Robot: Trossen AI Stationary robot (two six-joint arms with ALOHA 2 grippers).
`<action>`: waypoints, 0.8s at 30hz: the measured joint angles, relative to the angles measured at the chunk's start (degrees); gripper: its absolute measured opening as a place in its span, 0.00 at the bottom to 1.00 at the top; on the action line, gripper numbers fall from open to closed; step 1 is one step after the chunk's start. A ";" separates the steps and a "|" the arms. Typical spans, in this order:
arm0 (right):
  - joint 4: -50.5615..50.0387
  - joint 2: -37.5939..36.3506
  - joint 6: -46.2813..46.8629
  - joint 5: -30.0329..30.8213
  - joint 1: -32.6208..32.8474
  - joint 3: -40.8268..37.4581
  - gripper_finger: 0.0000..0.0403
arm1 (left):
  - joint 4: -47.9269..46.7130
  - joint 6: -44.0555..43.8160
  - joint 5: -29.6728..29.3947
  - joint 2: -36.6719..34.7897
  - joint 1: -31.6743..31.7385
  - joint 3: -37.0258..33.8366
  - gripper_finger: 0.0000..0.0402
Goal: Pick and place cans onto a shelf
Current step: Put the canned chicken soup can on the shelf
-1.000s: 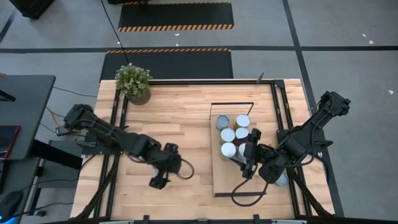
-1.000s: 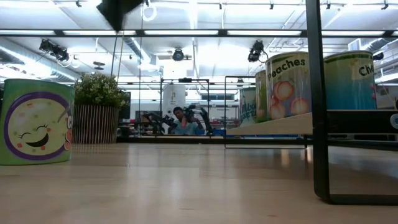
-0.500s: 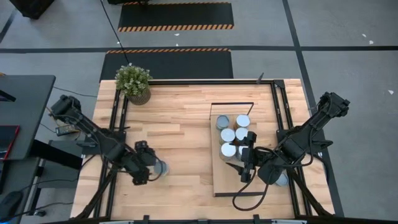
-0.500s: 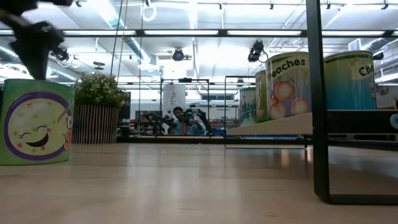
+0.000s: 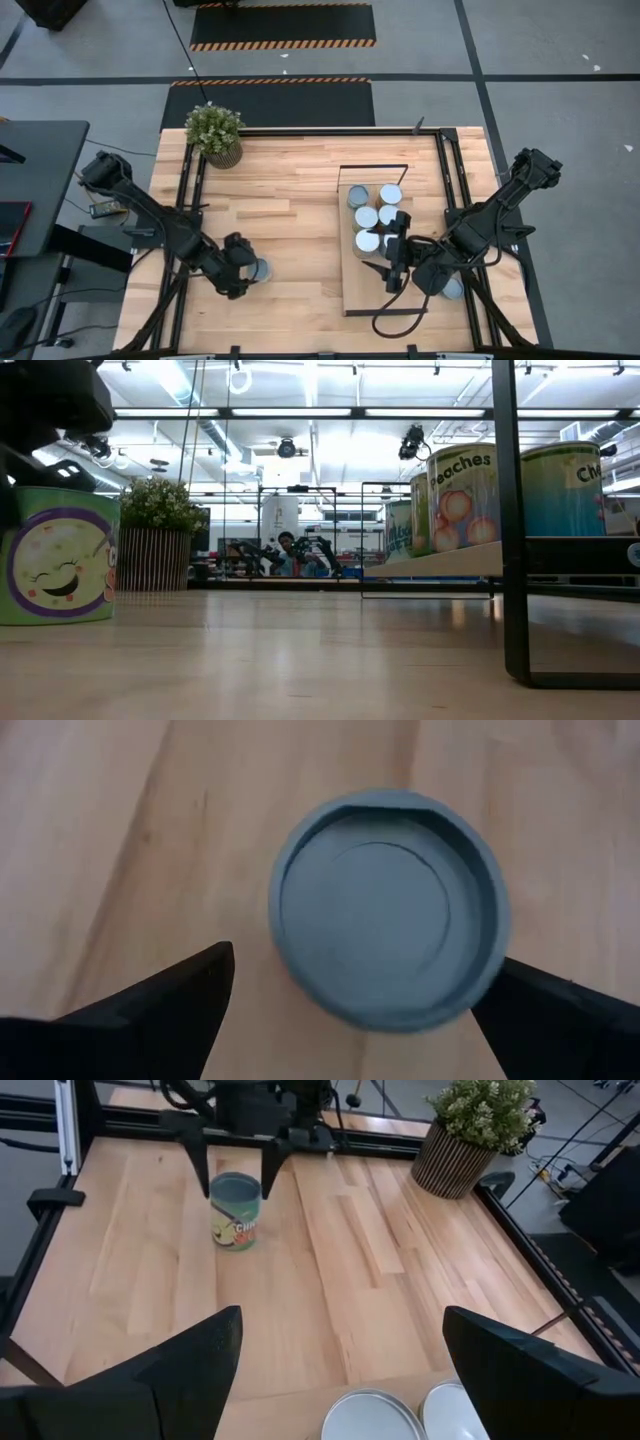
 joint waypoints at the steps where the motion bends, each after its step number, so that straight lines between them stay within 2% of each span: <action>1: 0.13 0.00 0.00 0.02 0.00 0.00 0.87 | 0.65 0.58 -0.78 0.72 0.12 -0.05 0.96; 4: 0.38 0.00 0.09 0.00 0.00 0.00 0.87 | 3.52 2.92 -2.70 2.56 0.39 -0.13 0.96; 8: 0.40 0.00 0.24 0.02 0.00 0.00 0.87 | 6.44 5.85 -2.16 6.58 1.23 -0.11 0.95; 19: 0.82 0.00 0.26 0.02 0.00 0.00 0.87 | 15.48 8.12 1.47 12.32 5.42 -0.02 0.74; 24: 0.80 0.00 0.25 0.02 0.00 0.00 0.87 | 18.97 8.97 2.25 12.52 8.60 0.29 0.72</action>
